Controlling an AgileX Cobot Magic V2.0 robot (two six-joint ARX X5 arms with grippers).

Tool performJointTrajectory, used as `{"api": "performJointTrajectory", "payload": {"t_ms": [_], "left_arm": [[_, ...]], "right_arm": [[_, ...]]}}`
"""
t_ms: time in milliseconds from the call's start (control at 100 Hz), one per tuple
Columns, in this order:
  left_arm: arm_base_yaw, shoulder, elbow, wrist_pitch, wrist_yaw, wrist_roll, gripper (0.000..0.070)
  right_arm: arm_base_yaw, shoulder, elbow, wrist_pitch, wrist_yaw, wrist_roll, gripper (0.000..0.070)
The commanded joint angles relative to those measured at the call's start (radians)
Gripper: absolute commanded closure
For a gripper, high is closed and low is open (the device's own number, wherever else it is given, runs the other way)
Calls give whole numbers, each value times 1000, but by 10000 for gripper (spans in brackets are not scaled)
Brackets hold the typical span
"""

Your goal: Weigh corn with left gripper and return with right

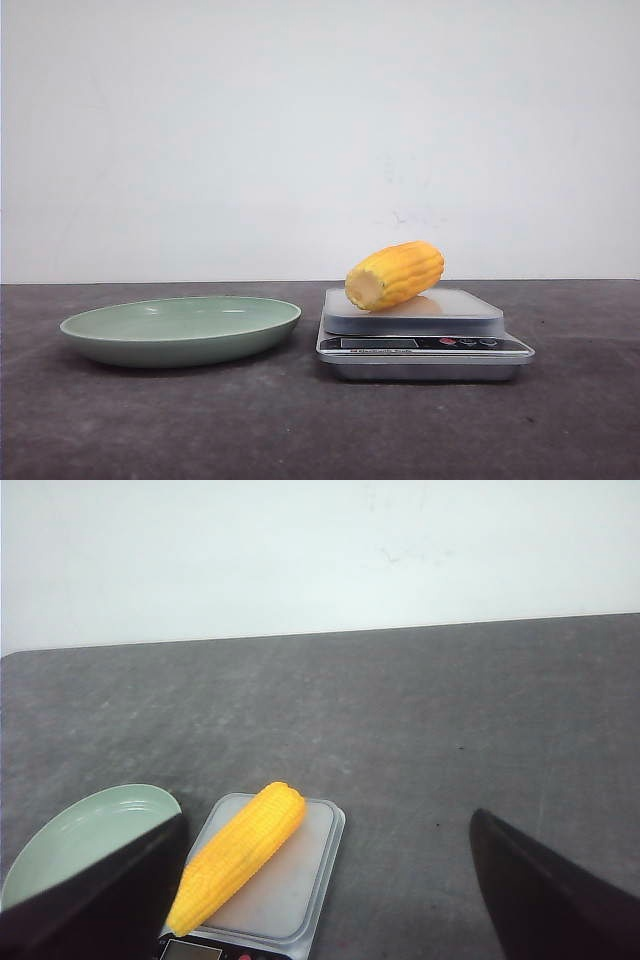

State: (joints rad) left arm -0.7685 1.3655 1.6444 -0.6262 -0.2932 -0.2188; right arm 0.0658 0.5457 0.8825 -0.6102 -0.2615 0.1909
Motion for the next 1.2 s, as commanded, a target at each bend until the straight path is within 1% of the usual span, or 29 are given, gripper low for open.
{"api": "performJointTrajectory", "payload": {"t_ms": [0,130,180,240,330,380,500,620,640,710,770,820,860,960,1030,1140,1190], "left_arm": [[19,-82,12,-55,-64,60,136],[81,-266,12,-196,-282,117,139],[103,-328,11,-259,-342,122,139],[126,-404,11,-347,-389,114,139],[141,-520,10,-465,-446,63,139],[141,-582,9,-520,-474,21,139],[141,-730,6,-647,-478,-89,139],[148,-849,-7,-824,-519,-196,145],[152,-864,-14,-835,-518,-205,144],[176,-937,-49,-837,-469,-206,145],[201,-981,-74,-837,-452,-212,145],[229,-1017,-97,-837,-418,-216,145],[251,-1042,-114,-837,-371,-219,145],[299,-1088,-166,-837,-222,-244,145],[325,-1112,-214,-837,-124,-248,145],[374,-1145,-301,-837,-10,-256,145],[397,-1158,-341,-837,23,-258,145]], "right_arm": [[4,11,16,7,-4,3,137],[16,18,16,8,-12,3,137],[26,26,16,11,-12,-1,137],[40,34,16,11,-12,-11,137],[64,51,16,13,-11,-15,137],[77,64,16,17,-12,-15,136],[111,103,16,42,-13,-14,136],[154,163,16,65,-13,-15,136],[161,175,16,71,-12,-15,135],[189,223,16,98,-11,-14,135],[213,267,16,126,-6,-11,135],[235,310,16,157,2,-5,133],[252,344,16,180,6,0,128],[292,444,16,253,24,13,108],[320,523,16,302,46,20,107],[366,653,16,369,80,47,104],[386,710,16,397,104,61,83]]}}
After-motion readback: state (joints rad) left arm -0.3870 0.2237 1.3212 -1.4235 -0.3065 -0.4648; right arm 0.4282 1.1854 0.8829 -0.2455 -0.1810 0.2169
